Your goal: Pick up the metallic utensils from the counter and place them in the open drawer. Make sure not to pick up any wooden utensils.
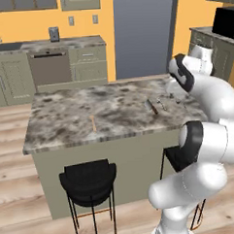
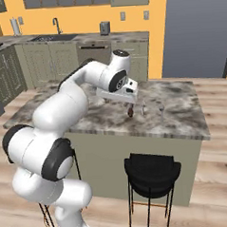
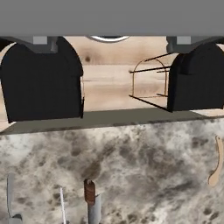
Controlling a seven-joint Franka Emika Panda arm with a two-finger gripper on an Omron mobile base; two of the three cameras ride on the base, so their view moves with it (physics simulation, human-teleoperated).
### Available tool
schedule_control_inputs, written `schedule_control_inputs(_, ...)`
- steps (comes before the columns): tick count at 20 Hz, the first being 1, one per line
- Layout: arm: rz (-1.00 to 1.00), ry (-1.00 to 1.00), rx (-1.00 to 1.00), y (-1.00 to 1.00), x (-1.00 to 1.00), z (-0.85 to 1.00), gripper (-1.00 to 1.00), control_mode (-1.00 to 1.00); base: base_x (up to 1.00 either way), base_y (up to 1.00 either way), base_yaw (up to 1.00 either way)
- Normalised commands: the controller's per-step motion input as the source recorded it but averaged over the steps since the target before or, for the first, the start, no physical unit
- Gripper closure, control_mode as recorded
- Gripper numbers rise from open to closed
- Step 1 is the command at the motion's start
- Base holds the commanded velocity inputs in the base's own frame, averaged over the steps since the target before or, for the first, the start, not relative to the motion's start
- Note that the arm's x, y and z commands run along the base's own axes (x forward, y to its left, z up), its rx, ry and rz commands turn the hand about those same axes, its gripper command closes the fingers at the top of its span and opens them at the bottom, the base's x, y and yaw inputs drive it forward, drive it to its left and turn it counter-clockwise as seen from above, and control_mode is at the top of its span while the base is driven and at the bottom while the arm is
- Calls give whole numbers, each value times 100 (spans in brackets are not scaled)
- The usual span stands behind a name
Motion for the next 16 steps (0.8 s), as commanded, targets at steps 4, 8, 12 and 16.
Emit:
schedule_control_inputs(4, 0, 6, 0, -91, 33, -46, -100, -100, 0, 0, 0)
schedule_control_inputs(8, 0, 3, 0, -53, 32, -35, -100, -100, 0, 0, 0)
schedule_control_inputs(12, 0, 0, 0, -17, 20, -16, -100, -100, 0, 0, 0)
schedule_control_inputs(16, 0, 0, -2, -3, 7, -12, -100, -100, 0, 0, 0)
